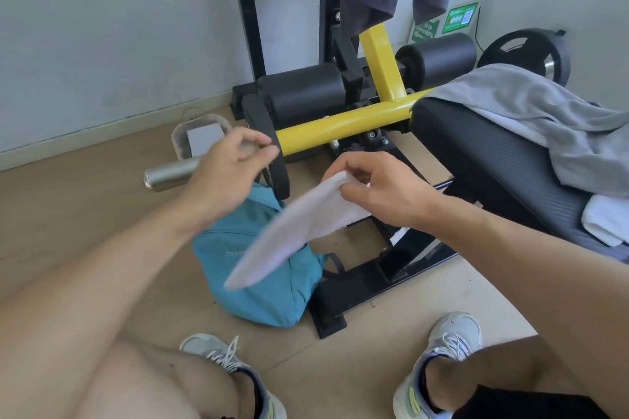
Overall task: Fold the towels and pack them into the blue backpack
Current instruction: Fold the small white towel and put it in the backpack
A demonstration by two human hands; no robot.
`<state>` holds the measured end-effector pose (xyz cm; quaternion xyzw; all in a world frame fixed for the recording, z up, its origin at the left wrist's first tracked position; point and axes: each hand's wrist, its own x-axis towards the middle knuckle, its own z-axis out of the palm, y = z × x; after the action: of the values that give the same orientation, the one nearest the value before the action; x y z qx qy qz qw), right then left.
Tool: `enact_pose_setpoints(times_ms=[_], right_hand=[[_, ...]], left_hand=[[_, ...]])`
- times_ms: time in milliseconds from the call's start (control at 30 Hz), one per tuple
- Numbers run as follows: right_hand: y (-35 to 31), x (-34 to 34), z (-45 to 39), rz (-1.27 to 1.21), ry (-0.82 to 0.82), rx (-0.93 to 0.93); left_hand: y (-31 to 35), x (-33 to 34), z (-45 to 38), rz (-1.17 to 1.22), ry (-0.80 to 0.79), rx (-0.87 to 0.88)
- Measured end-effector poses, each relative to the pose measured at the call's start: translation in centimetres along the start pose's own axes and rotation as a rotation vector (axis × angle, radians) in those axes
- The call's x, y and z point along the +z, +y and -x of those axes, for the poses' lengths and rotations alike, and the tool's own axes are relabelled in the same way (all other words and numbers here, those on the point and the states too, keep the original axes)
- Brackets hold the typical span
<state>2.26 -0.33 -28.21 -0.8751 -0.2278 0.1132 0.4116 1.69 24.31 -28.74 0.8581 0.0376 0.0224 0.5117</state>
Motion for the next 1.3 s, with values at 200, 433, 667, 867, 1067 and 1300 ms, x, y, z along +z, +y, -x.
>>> enact_pose_setpoints(times_ms=[200,433,667,867,1067,1300], right_hand=[[-1.5,1.2,0.9,0.012,-0.041,-0.123],[-2.0,-0.6,1.6,0.014,0.106,-0.153],[-1.9,-1.6,1.7,0.101,0.176,-0.175],[-2.0,-1.9,1.5,0.098,0.166,-0.16],[-2.0,-1.8,1.3,0.148,0.258,-0.278],[-2.4,-0.8,1.3,0.158,0.246,-0.278]], left_hand=[[1.5,1.4,1.8,-0.015,-0.554,0.057],[1.9,2.4,2.7,0.201,-0.647,0.024],[2.2,2.3,2.9,0.225,-0.532,-0.004],[2.3,2.0,2.9,0.293,-0.531,-0.056],[2.7,3.0,3.0,0.476,-0.454,-0.206],[3.0,4.3,3.6,0.494,-0.395,-0.19]])
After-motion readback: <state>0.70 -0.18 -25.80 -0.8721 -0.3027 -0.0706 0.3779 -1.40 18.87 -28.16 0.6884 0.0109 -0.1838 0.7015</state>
